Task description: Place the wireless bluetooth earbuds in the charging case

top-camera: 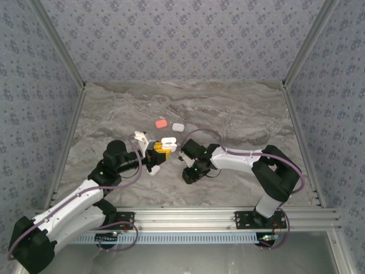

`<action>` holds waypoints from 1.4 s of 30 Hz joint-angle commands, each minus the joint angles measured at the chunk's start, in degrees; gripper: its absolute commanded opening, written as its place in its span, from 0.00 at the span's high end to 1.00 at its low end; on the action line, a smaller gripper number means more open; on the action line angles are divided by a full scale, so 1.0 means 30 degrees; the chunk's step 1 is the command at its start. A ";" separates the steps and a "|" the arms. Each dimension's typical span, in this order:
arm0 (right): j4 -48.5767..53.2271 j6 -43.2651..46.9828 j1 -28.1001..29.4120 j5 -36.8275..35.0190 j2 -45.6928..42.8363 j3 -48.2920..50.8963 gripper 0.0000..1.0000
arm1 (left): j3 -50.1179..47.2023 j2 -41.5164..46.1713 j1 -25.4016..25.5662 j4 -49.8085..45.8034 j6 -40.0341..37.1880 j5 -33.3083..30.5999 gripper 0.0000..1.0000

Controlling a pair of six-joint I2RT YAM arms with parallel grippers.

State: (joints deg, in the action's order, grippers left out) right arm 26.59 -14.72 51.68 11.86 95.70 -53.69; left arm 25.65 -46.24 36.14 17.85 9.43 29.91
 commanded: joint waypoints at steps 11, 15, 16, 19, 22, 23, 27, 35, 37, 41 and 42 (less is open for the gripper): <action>-0.0464 0.0221 0.0485 -0.0206 0.1159 -0.0384 0.66 | 0.0302 0.0121 0.0109 0.0161 -0.0260 -0.0156 1.00; -0.0789 0.0212 0.0498 -0.0275 0.0717 -0.0226 0.72 | 0.0298 0.0178 0.0108 0.0085 -0.0259 -0.0155 1.00; -0.0863 0.0256 0.0472 -0.0381 0.0472 -0.0156 0.73 | 0.0283 0.0178 0.0110 0.0064 -0.0236 -0.0156 1.00; -0.0910 0.0388 0.0352 -0.0971 -0.0674 0.0123 0.76 | 0.0240 0.0177 0.0111 0.0115 -0.0218 -0.0129 1.00; -0.0703 0.0758 0.0166 -0.1685 -0.2097 0.0339 0.78 | 0.0181 0.0177 0.0111 0.0187 -0.0185 -0.0097 1.00; -0.0569 0.0923 0.0096 -0.1924 -0.2600 0.0363 0.78 | 0.0153 0.0139 0.0096 0.0230 -0.0177 -0.0067 1.00; 0.0215 0.2070 -0.0087 -0.3207 -0.5054 0.0283 0.79 | 0.0122 -0.0092 0.0132 0.0390 -0.0075 0.0054 1.00; 0.0815 0.4557 -0.0121 -0.5498 -1.0430 -0.0465 0.79 | 0.0280 -0.1124 0.0213 0.0908 -0.0121 0.0690 1.00; 0.0665 0.5373 -0.0056 -0.5525 -1.1410 -0.0926 0.79 | 0.0426 -0.1493 0.0218 0.0994 -0.0185 0.0932 1.00; 0.0298 0.6757 0.0302 -0.5366 -1.2351 -0.1780 0.79 | 0.0744 -0.2223 0.0283 0.1094 -0.0259 0.1601 1.00; 0.0124 0.7133 0.0404 -0.5251 -1.2436 -0.1965 0.79 | 0.0837 -0.2389 0.0313 0.1088 -0.0312 0.1831 1.00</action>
State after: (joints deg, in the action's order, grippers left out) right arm 27.53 1.45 52.05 -3.07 59.44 -57.17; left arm 25.67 -52.64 36.56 18.26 9.43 32.32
